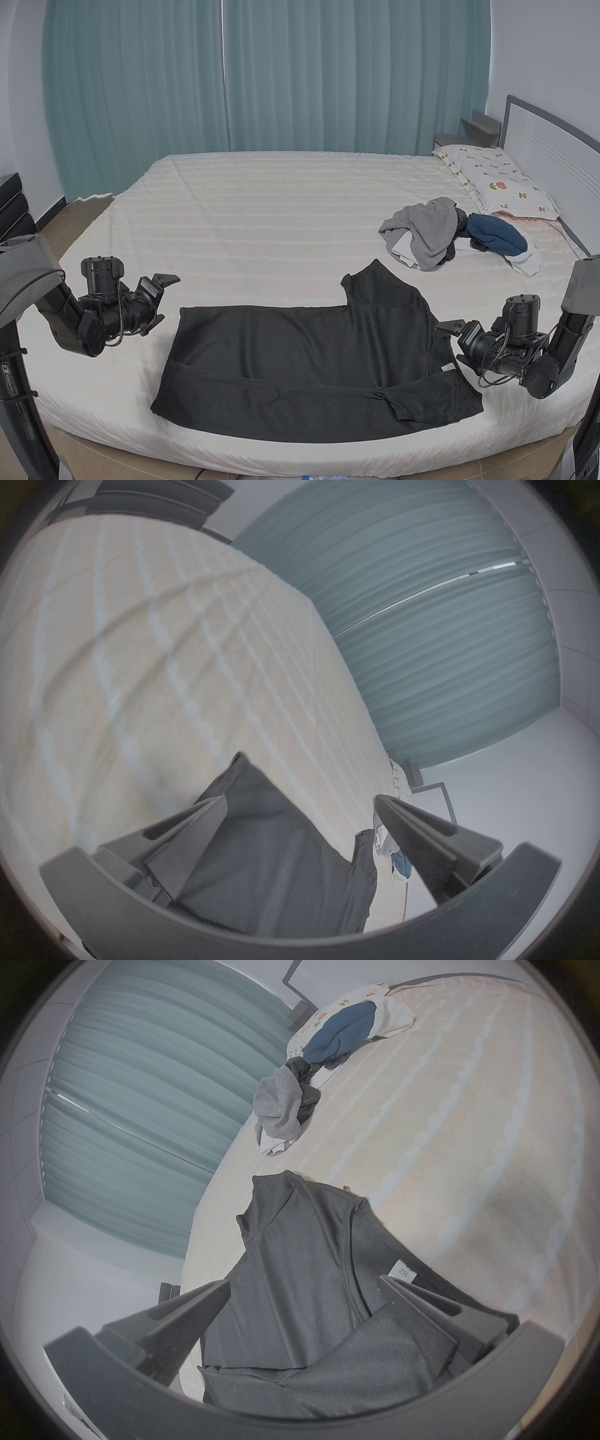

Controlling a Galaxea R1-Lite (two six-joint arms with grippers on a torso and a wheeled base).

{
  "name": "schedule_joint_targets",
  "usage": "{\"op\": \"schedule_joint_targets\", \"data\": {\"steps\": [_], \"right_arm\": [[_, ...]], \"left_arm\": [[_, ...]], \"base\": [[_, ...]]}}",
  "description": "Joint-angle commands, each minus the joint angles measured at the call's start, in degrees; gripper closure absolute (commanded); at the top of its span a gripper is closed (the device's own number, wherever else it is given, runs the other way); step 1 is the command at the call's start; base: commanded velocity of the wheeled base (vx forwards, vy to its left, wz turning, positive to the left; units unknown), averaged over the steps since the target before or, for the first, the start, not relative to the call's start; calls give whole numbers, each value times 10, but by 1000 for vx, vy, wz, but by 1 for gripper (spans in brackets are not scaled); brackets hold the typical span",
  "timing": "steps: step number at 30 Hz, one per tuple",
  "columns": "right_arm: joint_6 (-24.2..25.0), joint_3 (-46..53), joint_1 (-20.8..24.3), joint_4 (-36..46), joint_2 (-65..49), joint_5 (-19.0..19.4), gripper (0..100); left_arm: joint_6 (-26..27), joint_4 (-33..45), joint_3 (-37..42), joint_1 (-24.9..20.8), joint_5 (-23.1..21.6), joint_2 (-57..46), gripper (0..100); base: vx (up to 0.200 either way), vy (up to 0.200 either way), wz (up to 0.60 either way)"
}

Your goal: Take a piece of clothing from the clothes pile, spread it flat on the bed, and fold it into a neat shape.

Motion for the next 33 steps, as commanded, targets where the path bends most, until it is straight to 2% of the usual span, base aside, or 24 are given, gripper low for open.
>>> {"op": "schedule_joint_targets", "data": {"steps": [1,3,5,6,7,8,9,27,28,33], "right_arm": [[1,7,3,-1,2,0,0],[1,7,3,-1,3,0,0],[1,9,3,-1,8,0,0],[1,10,4,-1,9,0,0],[1,10,3,-1,9,0,0],[1,10,3,-1,10,0,0],[1,10,3,-1,10,1,0],[1,6,11,-1,18,6,0],[1,6,11,-1,18,6,0],[-1,0,7,-1,17,3,0]], "left_arm": [[42,53,-120,-1,-2,82,0],[72,67,-153,-1,-2,117,0],[127,74,-174,-1,-3,146,0],[160,75,-180,0,-3,159,0],[165,75,-181,0,-3,161,0],[198,76,-181,0,-5,168,0],[207,76,-181,0,-9,172,0],[218,69,-206,-9,-16,199,0],[218,69,-206,-9,-16,198,100],[216,67,-199,-7,-7,195,100]], "base": [[0,0,0],[0,0,0],[0,0,0],[0,0,0],[0,0,0],[0,0,0],[0,0,0],[0,0,0],[0,0,0],[0,0,0]]}}
